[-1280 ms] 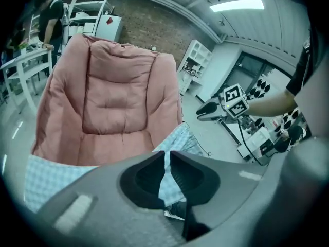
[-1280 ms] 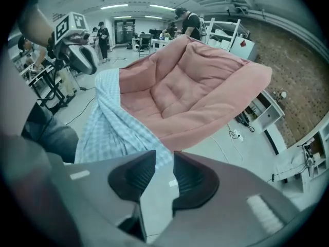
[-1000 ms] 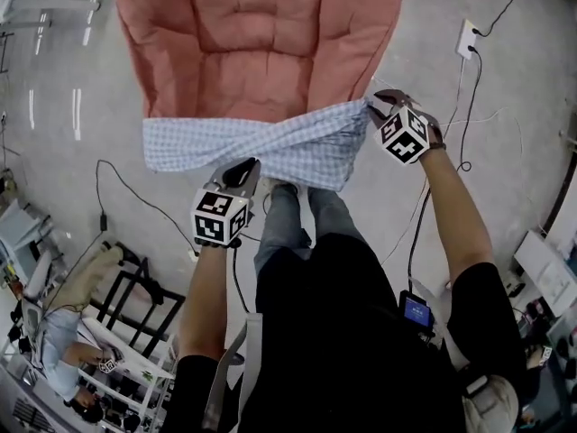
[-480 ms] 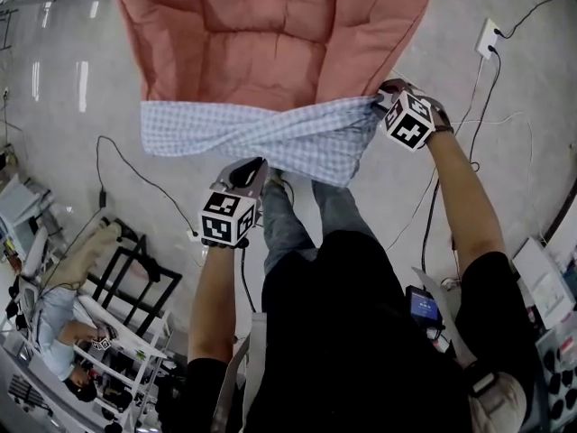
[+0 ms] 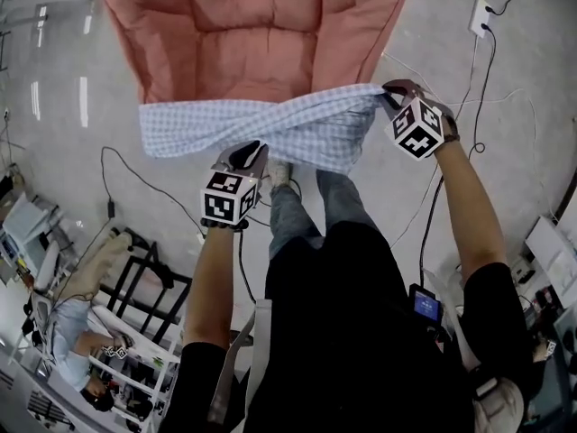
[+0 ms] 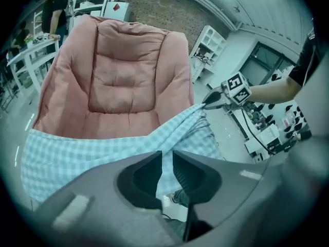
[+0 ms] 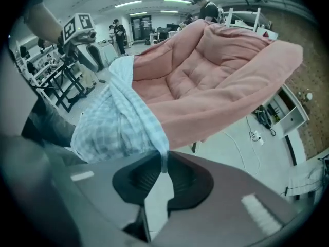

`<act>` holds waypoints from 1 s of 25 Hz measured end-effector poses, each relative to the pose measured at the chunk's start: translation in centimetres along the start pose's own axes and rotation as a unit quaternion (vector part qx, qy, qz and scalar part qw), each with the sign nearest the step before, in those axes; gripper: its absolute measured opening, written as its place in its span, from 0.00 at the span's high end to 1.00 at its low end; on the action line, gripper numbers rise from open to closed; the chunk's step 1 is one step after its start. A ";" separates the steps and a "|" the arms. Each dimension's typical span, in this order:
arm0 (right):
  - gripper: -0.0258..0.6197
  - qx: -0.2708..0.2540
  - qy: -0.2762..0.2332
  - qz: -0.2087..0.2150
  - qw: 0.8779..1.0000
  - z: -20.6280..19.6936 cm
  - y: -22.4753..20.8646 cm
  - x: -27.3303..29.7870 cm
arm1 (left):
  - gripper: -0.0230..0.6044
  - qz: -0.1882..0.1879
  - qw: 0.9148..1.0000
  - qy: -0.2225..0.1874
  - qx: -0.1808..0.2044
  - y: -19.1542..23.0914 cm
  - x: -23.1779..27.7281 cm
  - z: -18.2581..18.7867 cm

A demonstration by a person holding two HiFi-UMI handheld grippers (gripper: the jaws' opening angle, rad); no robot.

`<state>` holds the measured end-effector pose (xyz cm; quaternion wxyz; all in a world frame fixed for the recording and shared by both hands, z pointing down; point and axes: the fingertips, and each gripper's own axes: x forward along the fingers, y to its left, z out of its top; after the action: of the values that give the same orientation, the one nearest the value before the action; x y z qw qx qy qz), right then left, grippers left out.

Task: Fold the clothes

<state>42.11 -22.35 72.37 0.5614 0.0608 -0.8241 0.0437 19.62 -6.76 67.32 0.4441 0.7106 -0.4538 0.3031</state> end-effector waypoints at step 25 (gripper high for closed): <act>0.89 0.111 0.003 -0.165 0.980 -5.3 17.5 -11.4 | 0.93 -0.075 0.920 0.108 0.369 -1.9 0.2 -8.5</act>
<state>48.50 -3.77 63.66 0.5533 0.2577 -0.7910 0.0415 21.21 1.28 70.39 0.2185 0.8188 -0.2043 0.4899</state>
